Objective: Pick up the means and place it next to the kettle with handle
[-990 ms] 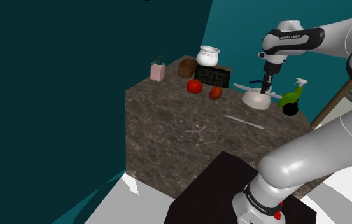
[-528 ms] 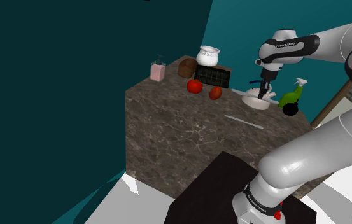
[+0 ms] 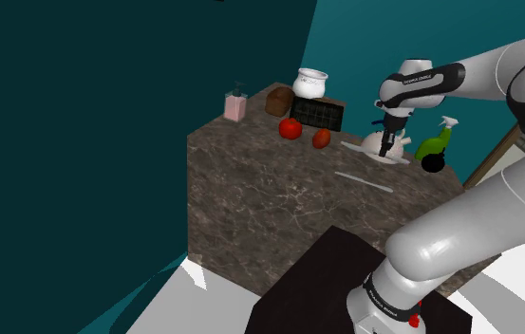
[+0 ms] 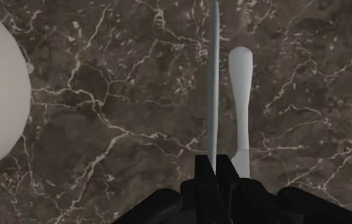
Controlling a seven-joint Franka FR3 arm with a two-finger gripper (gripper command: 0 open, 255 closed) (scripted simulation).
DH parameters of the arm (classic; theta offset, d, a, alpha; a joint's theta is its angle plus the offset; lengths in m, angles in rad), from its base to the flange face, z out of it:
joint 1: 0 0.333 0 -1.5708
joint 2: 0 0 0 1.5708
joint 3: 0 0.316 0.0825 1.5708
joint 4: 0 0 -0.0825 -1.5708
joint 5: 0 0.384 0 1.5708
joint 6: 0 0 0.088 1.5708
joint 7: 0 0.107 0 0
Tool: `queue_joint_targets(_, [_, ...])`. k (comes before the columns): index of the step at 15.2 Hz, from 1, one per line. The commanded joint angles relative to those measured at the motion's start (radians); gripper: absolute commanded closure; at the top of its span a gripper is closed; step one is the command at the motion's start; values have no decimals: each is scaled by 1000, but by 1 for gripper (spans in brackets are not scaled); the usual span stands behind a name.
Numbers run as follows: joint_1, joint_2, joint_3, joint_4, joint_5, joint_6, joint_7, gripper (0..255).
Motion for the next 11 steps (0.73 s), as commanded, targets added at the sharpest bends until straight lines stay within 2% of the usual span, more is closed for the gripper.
queue_joint_targets(1, [-2, 10, -7, -21, 0, 31, -1, 255])
queue_joint_targets(11, [-1, 81, -32, -101, 11, 177, -2, 255])
